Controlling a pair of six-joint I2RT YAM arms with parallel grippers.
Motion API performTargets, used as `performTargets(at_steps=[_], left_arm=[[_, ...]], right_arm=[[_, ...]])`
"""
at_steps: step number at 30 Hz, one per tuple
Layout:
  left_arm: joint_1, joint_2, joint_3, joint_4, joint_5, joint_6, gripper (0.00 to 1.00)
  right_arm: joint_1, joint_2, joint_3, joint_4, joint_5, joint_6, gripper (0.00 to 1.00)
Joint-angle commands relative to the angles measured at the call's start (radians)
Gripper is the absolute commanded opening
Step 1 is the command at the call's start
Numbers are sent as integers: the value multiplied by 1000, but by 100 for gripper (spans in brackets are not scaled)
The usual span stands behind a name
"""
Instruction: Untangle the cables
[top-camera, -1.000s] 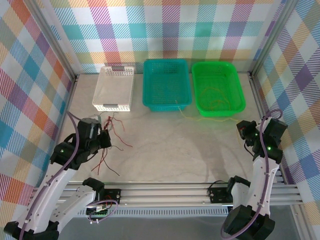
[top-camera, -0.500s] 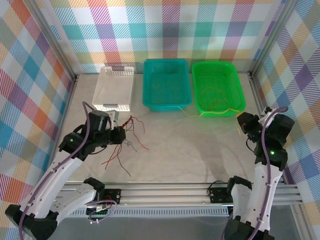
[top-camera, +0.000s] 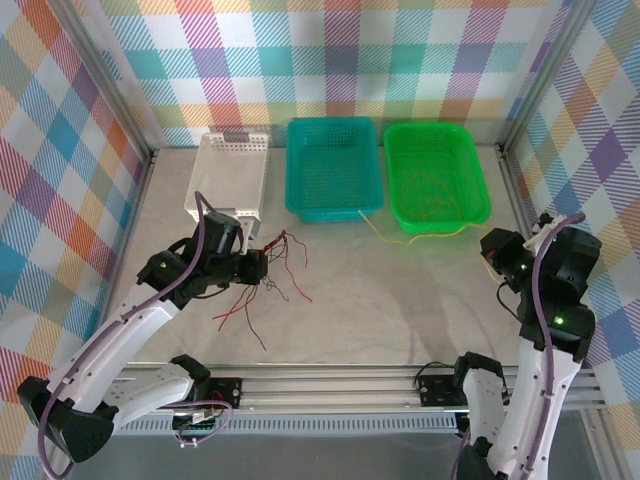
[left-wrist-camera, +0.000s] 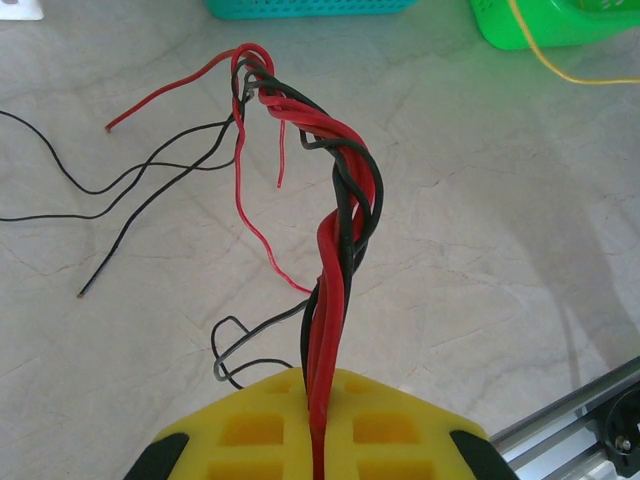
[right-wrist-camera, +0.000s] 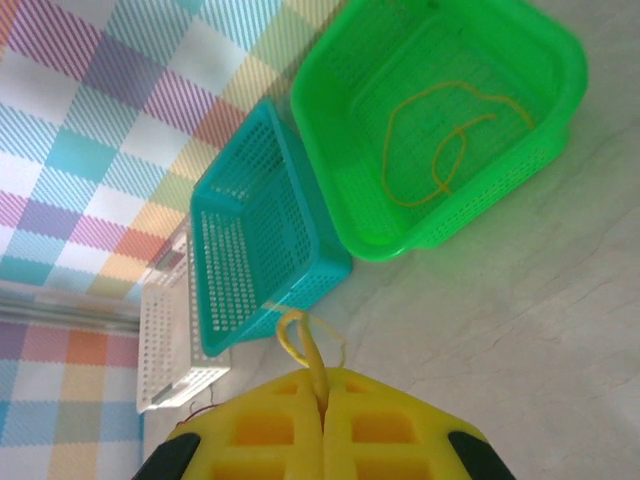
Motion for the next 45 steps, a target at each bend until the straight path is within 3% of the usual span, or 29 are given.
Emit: performTargets(at_steps=[1,12,20,26,33,45], left_arm=[[-9,-10,-19,38,-8,34,0],[-9,-25,-60,50,4,49,0],[-9,-18,-63,55,11,50,0],[-8,0,-60,56,15,54,0],[-9,12,-61,55,16,55,0],[-9,33,-61,53,21,61,0]], right_arm=[[4,-15,53,-37,131,-2,0],[5,66,116,84,402,47,0],[13,213,118,172,512,23,0],[128,293,135,230,663,-29,0],[314,426,136,302,936,-120,0],[444,657,150,408,1050,-210,0]])
